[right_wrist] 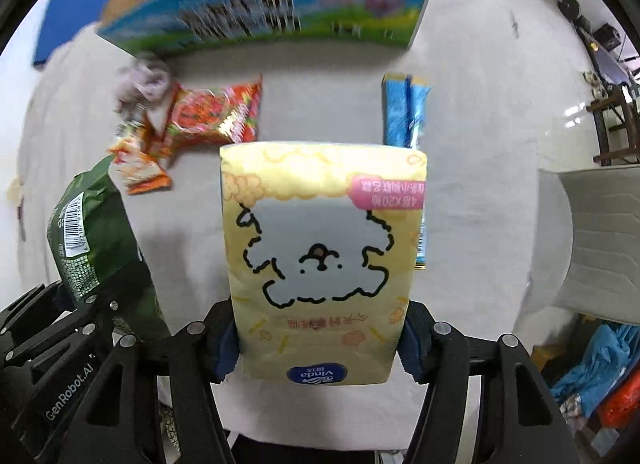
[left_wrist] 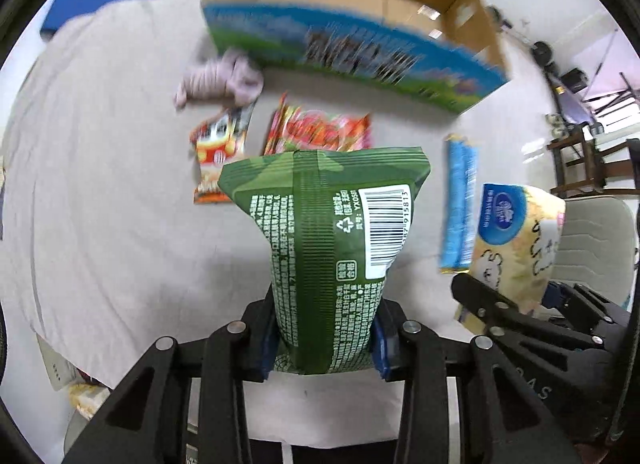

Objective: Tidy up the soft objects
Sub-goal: 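Carry both items into the cardboard box and open both grippers to release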

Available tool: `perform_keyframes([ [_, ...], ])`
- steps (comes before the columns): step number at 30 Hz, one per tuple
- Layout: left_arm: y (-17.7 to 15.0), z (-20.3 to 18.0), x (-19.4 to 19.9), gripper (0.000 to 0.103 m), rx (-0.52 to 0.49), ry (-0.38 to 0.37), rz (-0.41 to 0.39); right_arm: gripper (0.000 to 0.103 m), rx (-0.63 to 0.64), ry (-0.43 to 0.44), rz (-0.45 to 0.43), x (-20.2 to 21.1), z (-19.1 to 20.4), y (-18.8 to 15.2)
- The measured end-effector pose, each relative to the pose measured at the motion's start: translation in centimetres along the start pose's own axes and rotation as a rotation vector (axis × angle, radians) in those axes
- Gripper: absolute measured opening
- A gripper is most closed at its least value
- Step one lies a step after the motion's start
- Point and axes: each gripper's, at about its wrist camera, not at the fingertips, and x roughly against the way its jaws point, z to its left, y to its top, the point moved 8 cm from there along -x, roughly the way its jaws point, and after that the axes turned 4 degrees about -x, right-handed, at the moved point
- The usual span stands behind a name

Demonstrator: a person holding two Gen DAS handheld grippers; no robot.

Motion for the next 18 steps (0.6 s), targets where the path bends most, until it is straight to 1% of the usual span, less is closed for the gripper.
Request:
perform_keyframes([
  [1,0.8,0.9,0.1,0.033,-0.006,-0.004,-0.017,0.065,0.003,0.013,-0.024,1.7,-0.3,-0.2],
  [3,2.1,0.7,1.8,0.033,-0.02,-0.018,-0.057,0.065,0.004,0.029,-0.05,4.0,-0.8,-0.2],
  [4,3.0,1.4,0.4,0.033,-0.024,-0.024,-0.072,0.065,0.008,0.037,-0.073,5.5,-0.4,0.2],
  [5,4.7,1.0,-0.1,0.033,-0.033,-0.029,-0.094,0.065,0.011,0.04,-0.087,5.8,0.1,0.4],
  [6,5.6,1.2,0.4,0.033,-0.039,-0.033,-0.106,0.065,0.013,0.043,-0.101,6.5,0.3,0.9],
  [7,6.8,1.3,0.0,0.033,-0.045,-0.036,-0.119,0.065,0.015,0.05,-0.122,7.9,0.1,1.6],
  [8,7.8,1.1,1.0,0.033,-0.052,-0.044,-0.136,0.065,0.016,0.053,-0.134,9.0,0.1,1.9],
  [10,9.4,1.4,1.4,0.033,-0.059,-0.058,-0.149,0.065,0.013,0.062,-0.165,10.6,0.6,3.1],
  [12,11.9,1.5,1.1,0.033,-0.071,-0.071,-0.158,0.065,0.009,0.07,-0.185,11.7,0.4,4.1],
  [16,16.8,1.4,1.0,0.033,-0.099,-0.101,-0.161,0.065,-0.005,0.077,-0.23,13.6,0.4,7.3],
  [18,19.5,1.3,0.9,0.033,-0.112,-0.12,-0.151,0.065,-0.022,0.074,-0.248,14.4,0.5,9.5],
])
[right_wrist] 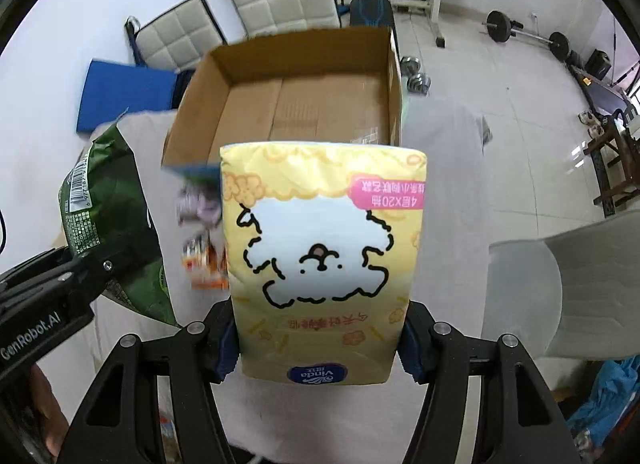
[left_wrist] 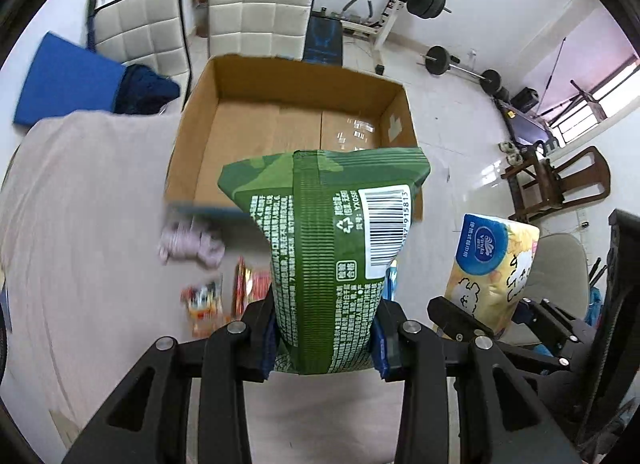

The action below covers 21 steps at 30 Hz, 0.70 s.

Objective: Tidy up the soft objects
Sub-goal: 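Carry both items into the cardboard box and open both grippers to release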

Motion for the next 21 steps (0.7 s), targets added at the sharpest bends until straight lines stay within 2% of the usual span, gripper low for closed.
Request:
perform_keyframes([
  [5,6.6,1.9,-3.4,0.033,0.011,-0.039,0.047,0.065,-0.019,-0.008,-0.016,-3.8,1.0,6.7],
  [9,10.4,3.0,-7.3,0.033,0.004,-0.073,0.11,0.065,-0.039,-0.01,0.016,-9.3,1.5,11.7],
  [16,15.2,4.5,-14.9,0.033,0.016,-0.121,0.234,0.065,-0.034,-0.02,0.086,-17.9,2.0,18.2],
  [21,17.3,5.4,-19.3,0.034,0.011,-0.141,0.302,0.065,-0.006,-0.048,0.137,-23.1,2.0,20.5],
])
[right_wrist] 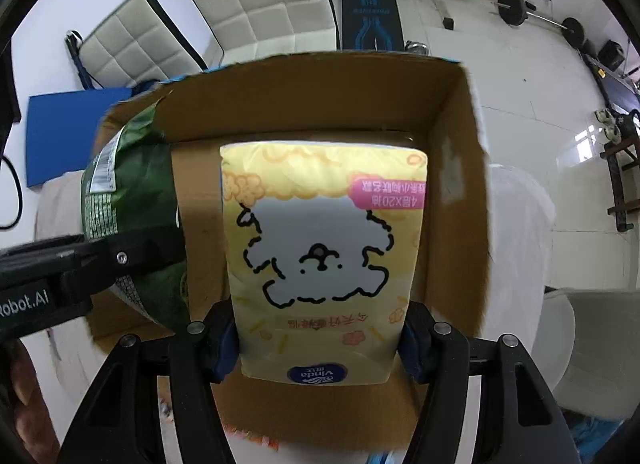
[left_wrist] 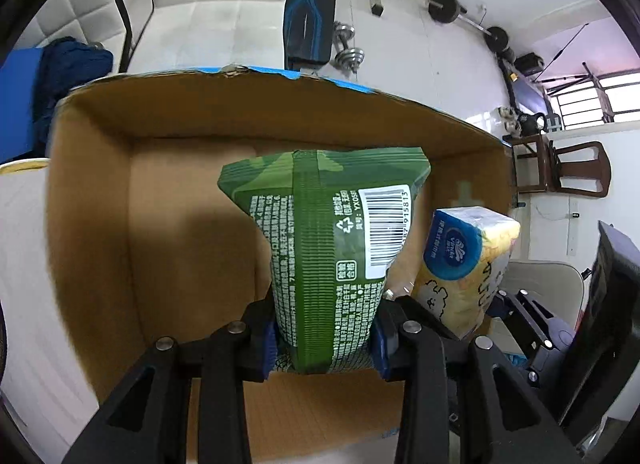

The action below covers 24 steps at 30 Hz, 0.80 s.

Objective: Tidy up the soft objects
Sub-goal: 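Carry both items into the cardboard box and open both grippers to release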

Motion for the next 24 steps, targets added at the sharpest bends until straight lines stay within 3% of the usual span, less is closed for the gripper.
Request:
perform_keyframes([
  [9,1.7,1.0,-3.3,0.034,-0.006,-0.024,0.053,0.066,0.055,-0.065,0.048,-5.5,0.3,3.4],
  [15,1.6,1.9,-4.2,0.035,0.017,-0.009,0.091,0.067,0.06,-0.084,0.082,-6.9,0.4,3.7],
  [21,0.6,1.9,-3.1,0.048,0.007,0.019,0.084,0.068,0.051,-0.095,0.076,-7.4,0.3,3.8],
  [24,-0.2,2.0,-2.1,0.067,-0.004,0.048,0.069,0.068,0.048,-0.107,0.074,-7.2,0.4,3.5],
])
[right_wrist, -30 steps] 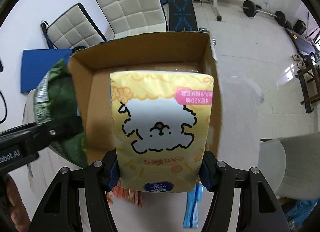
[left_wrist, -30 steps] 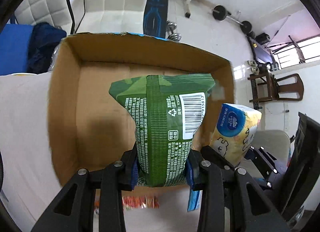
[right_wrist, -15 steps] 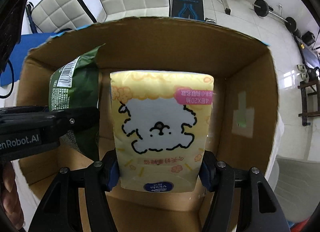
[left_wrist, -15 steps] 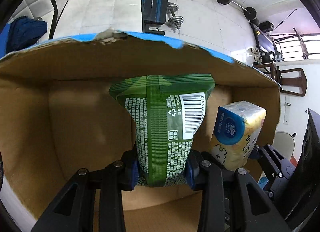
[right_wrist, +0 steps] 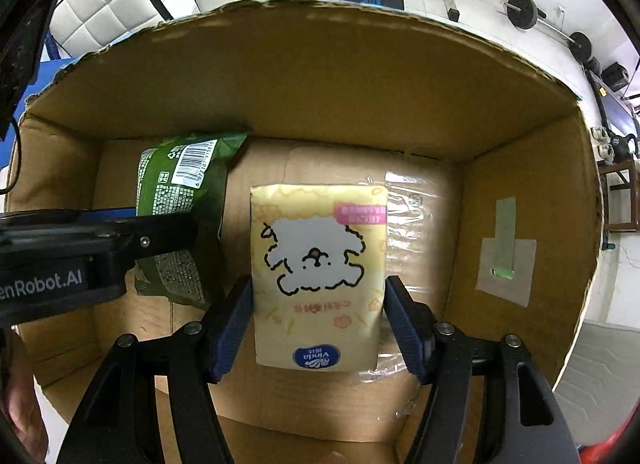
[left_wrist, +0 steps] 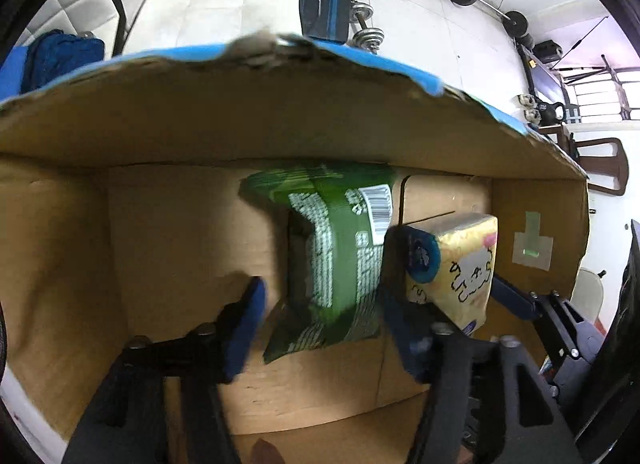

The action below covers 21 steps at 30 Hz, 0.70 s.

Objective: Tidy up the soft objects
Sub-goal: 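Carry both items into the cardboard box and open both grippers to release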

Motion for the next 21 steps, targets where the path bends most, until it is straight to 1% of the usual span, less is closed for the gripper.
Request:
perform_keyframes([
  [1,-0.2,0.1,0.3,0.076,-0.003,0.006,-0.005,0.068,-0.001,-0.001,-0.001,0.1,-0.3,-0.2],
  [2,-0.6,0.2,0.9,0.08,-0.005,0.018,-0.014,0.068,-0.001,-0.005,-0.003,0.4,-0.4,-0.8],
  [3,-1.1,0.0,1.3,0.087,-0.005,0.029,-0.024,0.07,-0.002,-0.01,-0.005,0.9,-0.5,-1.5],
  [4,-1.4,0.1,1.7,0.091,-0.005,0.039,-0.035,0.076,-0.005,-0.017,-0.007,1.2,-0.4,-1.8],
  [5,-1.9,0.2,2.3,0.092,-0.007,0.048,-0.047,0.08,-0.01,-0.019,-0.011,1.4,-0.6,-2.0],
  [7,-3.0,0.8,3.2,0.097,-0.006,0.071,-0.071,0.09,-0.015,-0.019,-0.015,1.9,-0.6,-2.6],
  [8,-3.6,0.9,3.9,0.098,-0.005,0.084,-0.09,0.092,-0.018,-0.013,-0.018,2.3,-0.4,-3.0],
  [10,-4.7,1.2,4.7,0.1,-0.005,0.106,-0.112,0.1,-0.024,0.002,-0.027,3.1,-0.4,-4.1],
  [11,-5.6,1.3,5.4,0.1,-0.006,0.119,-0.127,0.103,-0.03,0.005,-0.036,3.5,-0.3,-4.5],
  [16,-8.7,1.2,8.3,0.101,-0.03,0.165,-0.199,0.103,-0.058,0.001,-0.071,5.8,0.3,-7.0],
  [18,-10.0,1.3,10.0,0.101,-0.041,0.178,-0.231,0.103,-0.065,-0.023,-0.087,6.6,0.8,-8.0],
  [21,-10.8,1.0,12.1,0.101,-0.065,0.196,-0.273,0.103,-0.073,-0.038,-0.124,8.3,1.2,-9.3],
])
